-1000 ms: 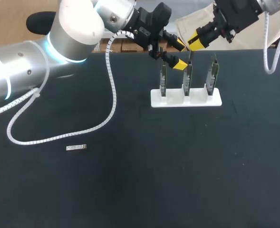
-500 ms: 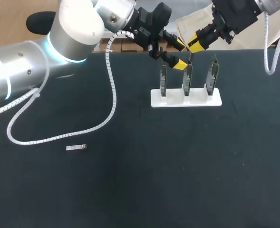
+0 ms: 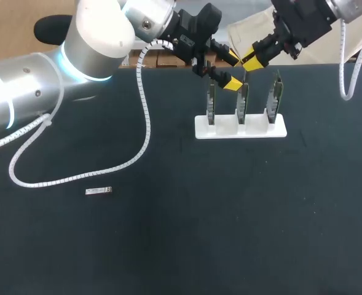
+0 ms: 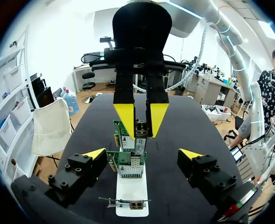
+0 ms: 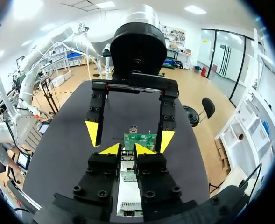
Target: Pick up the optical module with the left hand, and insert it into the network port with the right hand.
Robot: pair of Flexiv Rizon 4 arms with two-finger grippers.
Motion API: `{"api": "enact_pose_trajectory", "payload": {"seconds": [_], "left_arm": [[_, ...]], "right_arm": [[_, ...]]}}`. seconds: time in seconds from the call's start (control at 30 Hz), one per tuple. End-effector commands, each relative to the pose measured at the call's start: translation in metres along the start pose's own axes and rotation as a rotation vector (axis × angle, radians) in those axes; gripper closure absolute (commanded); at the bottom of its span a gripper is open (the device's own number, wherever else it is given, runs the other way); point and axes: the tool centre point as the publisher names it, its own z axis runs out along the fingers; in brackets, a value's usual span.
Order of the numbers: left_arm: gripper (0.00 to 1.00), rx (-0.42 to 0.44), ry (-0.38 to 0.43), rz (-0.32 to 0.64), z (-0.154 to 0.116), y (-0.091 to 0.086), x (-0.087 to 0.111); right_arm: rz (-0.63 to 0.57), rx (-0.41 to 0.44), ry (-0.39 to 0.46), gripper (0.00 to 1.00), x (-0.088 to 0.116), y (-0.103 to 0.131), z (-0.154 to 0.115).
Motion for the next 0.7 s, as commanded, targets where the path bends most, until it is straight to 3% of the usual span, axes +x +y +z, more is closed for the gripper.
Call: {"api": "enact_pose_trajectory", "payload": {"seconds": [0.03,0.7], "left_arm": [[0.00,0.003,0.005,-0.002,0.0001,0.0017,-0.0012],[0.00,0.003,0.005,-0.002,0.0001,0.0017,-0.0012]], "right_arm": [[0.000,0.002,-0.002,1.00,0.0008,-0.0014,0.0010],[0.018,0.004,-0.007,1.00,0.0056,-0.0026,0.0042]]}}
